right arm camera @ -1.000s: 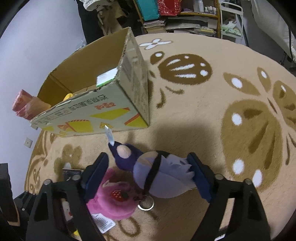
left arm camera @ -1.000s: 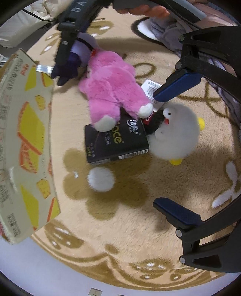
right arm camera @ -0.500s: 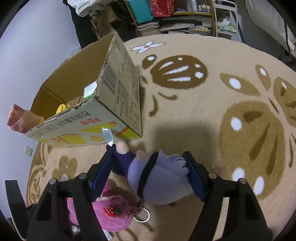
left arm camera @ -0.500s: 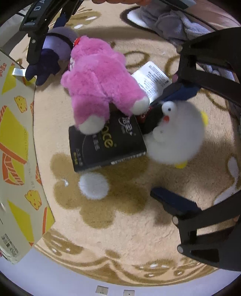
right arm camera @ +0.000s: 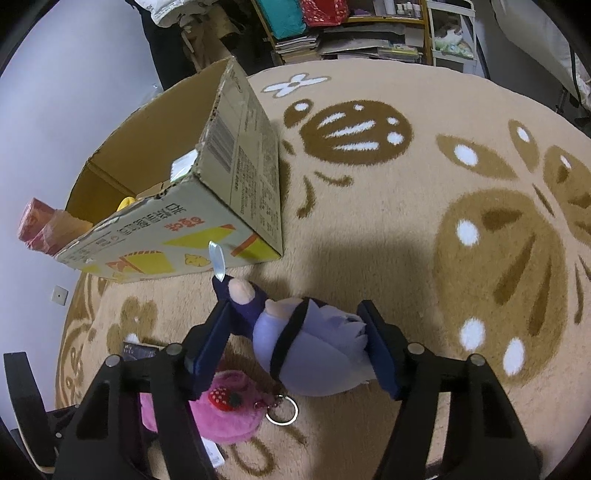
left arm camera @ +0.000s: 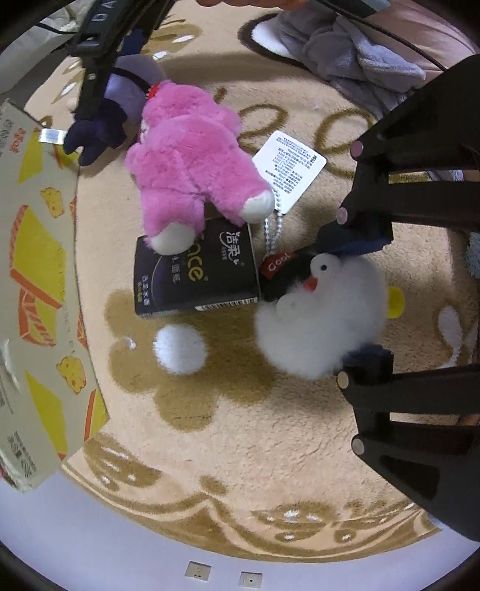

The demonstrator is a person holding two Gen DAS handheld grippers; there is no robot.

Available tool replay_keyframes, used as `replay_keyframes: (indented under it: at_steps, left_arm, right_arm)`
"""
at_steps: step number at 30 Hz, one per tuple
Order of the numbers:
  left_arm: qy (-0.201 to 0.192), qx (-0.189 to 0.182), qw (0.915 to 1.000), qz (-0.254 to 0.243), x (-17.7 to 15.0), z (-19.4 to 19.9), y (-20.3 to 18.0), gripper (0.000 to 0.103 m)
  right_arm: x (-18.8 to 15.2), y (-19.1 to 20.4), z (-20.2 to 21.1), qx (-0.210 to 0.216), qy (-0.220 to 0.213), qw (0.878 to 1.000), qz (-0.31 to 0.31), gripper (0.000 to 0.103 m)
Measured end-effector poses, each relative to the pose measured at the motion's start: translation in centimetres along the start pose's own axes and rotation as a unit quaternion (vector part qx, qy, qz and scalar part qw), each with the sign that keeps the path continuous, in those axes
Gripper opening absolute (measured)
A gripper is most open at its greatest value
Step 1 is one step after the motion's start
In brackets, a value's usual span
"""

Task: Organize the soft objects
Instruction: 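Grasp the white chick plush with the left gripper while the right gripper grasps the purple doll, then lift the chick plush and purple doll and carry both to the box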

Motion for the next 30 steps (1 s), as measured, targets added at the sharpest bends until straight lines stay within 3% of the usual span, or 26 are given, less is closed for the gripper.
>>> replay_keyframes:
  at_steps: [3, 8, 12, 22, 30]
  left_arm:
    - [-0.015, -0.003, 0.9999, 0.005, -0.1, 1.4, 1.0, 0.033]
    - [-0.056, -0.008, 0.9982, 0.016, 0.5, 4.1, 1.6, 0.032]
    - [-0.109, -0.034, 0.9933, 0.018, 0.9, 7.2, 1.3, 0.032]
    - [-0.247, -0.039, 0.9676, 0.032, 3.4, 14.0, 1.5, 0.032]
    - [-0.333, -0.023, 0.9425, -0.007, 5.3, 17.2, 0.5, 0.032]
  right_arm:
    - [-0.1, -0.1, 0.4, -0.003, -0.003, 1.0, 0.001, 0.054]
    - [-0.1, -0.6, 0.7, 0.01, -0.011, 1.0, -0.02, 0.053]
    - [0.4, 0.1, 1.5, 0.027, -0.031, 0.999, -0.02, 0.053]
    - [1.9, 2.1, 4.6, 0.037, -0.076, 0.996, 0.012, 0.053]
    - [3.8, 3.2, 6.9, 0.059, -0.115, 0.991, 0.017, 0.053]
Point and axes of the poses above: each gripper's, at about its wrist camera, not at the fingertips, and z roughly against the way its jaws point, y to its left, x to its top, the point moved 9 cm from there along -z, roughly the way its jaws point, and after that the axes turned 15 degrees about z, right-handed, at the moved point
